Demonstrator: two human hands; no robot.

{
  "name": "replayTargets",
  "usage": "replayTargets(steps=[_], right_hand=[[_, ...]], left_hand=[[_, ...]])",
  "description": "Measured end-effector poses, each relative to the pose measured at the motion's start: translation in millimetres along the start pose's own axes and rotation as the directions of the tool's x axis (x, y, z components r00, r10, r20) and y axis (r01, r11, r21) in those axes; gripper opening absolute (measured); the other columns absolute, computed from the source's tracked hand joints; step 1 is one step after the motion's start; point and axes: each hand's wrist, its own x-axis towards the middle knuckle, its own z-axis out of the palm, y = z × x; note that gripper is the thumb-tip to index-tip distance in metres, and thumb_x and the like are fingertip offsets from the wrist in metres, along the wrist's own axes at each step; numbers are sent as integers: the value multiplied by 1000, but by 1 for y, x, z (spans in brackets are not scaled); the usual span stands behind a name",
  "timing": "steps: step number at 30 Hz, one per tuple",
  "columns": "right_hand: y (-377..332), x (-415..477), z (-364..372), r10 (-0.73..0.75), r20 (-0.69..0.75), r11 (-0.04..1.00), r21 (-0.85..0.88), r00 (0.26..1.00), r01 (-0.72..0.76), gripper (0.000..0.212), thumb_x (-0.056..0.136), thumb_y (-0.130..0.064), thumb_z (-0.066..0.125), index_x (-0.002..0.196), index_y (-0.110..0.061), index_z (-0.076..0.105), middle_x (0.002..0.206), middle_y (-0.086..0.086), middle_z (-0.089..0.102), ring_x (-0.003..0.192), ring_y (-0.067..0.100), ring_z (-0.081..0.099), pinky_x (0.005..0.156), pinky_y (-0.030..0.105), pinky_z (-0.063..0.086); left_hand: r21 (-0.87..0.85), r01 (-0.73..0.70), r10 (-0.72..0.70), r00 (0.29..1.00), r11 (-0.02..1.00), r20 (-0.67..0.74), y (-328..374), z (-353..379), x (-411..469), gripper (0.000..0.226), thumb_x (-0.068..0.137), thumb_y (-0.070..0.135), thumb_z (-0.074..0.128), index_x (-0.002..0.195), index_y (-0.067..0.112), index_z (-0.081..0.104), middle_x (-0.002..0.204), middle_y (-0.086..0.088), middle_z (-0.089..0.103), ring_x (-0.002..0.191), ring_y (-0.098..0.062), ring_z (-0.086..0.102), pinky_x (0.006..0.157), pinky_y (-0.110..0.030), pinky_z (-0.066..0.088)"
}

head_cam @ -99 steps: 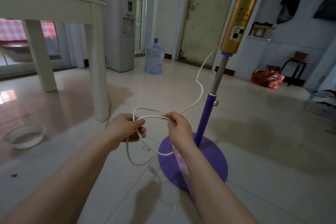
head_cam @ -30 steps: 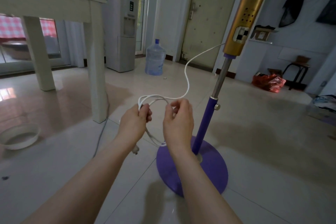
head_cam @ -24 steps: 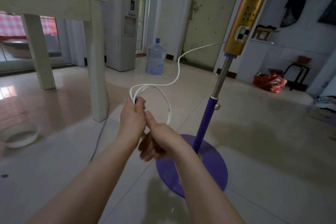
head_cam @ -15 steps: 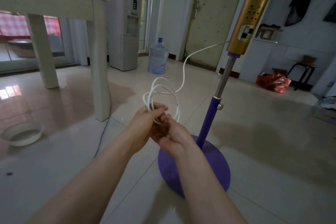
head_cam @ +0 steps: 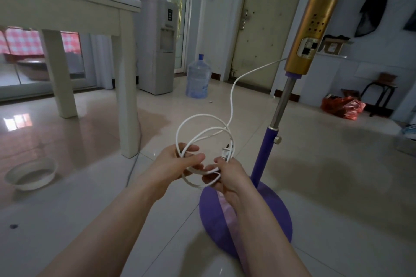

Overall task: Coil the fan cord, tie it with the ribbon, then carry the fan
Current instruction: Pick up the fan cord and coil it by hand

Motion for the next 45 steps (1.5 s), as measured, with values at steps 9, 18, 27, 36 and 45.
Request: replayTargets(steps=[9,18,27,36,45], right_hand=[[-22,3,-29,-224,126,893,-369,966,255,20,103,-18,35,106,-12,53,69,4,51,64,16,56,60,28,49],[-105,11,-58,-181,477,421,-753,860,506,20,102,-27,39,114,-26,54,82,0,57,70,13,54,63,28,45],[-123,42,-66,-470,431,50,-858,770,511,13,100,-30,44,110,-26,49,91,3,62,81,22,59,76,44,52],[-101,44,-17,-466,-43,753,-544,884,371,49,94,-58,34,81,-22,64,70,-14,67,72,-1,64,53,15,42],[-106,91,13,56,36,983,175,998,-62,50,90,-54,52,93,-4,60,78,16,68,67,22,63,63,31,53]], left_hand=[[-141,179,-146,965,974,218,14,-6,2,82,53,50,85,121,14,56,105,-15,74,97,-27,71,82,-37,55],[-77,352,-285,851,933,442,79,29,37,71,62,39,85,118,5,60,108,-20,70,105,-34,66,96,-51,49],[-61,50,-53,997,997,-51,87,97,55,15,95,13,50,87,7,61,41,3,43,33,-11,45,42,-24,49],[259,-420,489,805,870,-336,24,88,89,19,95,13,43,90,26,56,62,4,58,52,-6,56,48,-13,44],[628,-519,681,732,580,-24,-14,58,127,18,92,18,55,108,20,62,95,-1,64,91,-22,52,78,-29,43]])
